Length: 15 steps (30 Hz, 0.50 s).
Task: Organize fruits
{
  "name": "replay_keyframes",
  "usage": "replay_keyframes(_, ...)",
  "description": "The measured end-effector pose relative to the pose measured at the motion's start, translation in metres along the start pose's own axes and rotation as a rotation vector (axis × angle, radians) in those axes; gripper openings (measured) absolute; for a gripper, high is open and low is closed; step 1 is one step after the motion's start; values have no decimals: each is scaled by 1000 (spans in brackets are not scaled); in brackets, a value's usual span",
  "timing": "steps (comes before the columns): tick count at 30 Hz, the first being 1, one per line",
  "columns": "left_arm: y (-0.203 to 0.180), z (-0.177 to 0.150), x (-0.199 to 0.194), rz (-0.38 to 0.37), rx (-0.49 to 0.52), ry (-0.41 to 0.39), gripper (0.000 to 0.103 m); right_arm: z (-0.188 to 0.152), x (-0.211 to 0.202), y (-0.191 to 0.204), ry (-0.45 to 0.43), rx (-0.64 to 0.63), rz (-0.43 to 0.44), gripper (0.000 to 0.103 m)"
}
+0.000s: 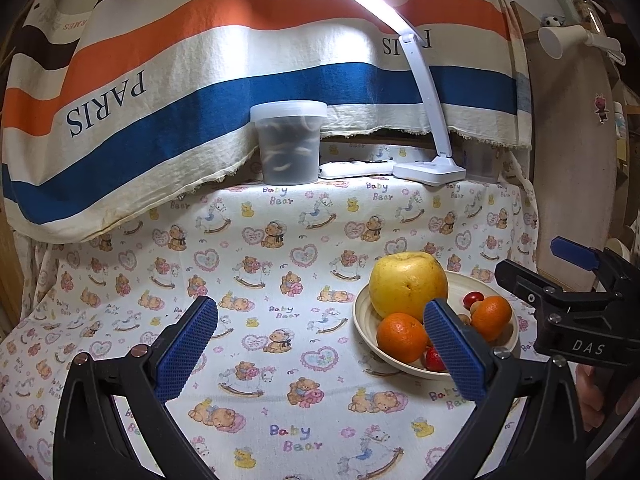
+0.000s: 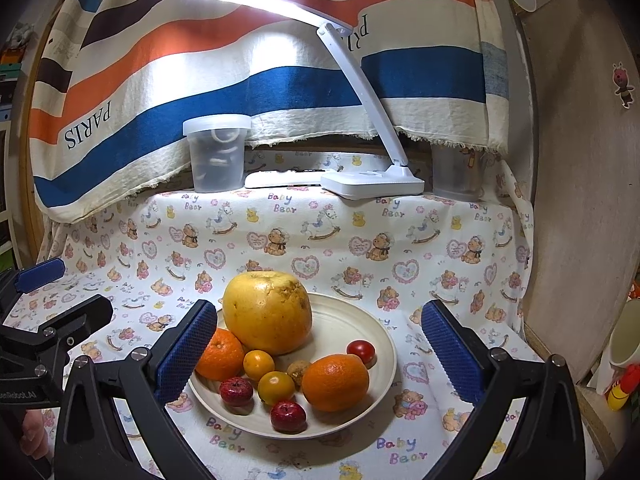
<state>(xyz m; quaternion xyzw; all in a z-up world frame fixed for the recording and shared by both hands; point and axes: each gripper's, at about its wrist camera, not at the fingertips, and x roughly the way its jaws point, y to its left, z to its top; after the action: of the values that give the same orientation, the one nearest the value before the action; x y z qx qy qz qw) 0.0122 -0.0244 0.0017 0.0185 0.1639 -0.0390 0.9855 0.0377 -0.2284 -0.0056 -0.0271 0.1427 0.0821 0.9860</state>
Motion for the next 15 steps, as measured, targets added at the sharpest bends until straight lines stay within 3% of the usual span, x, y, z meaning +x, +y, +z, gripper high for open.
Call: replay_keyframes(15,1,0,1,0,-3,8,102,0,0,-1,1,0,0,103)
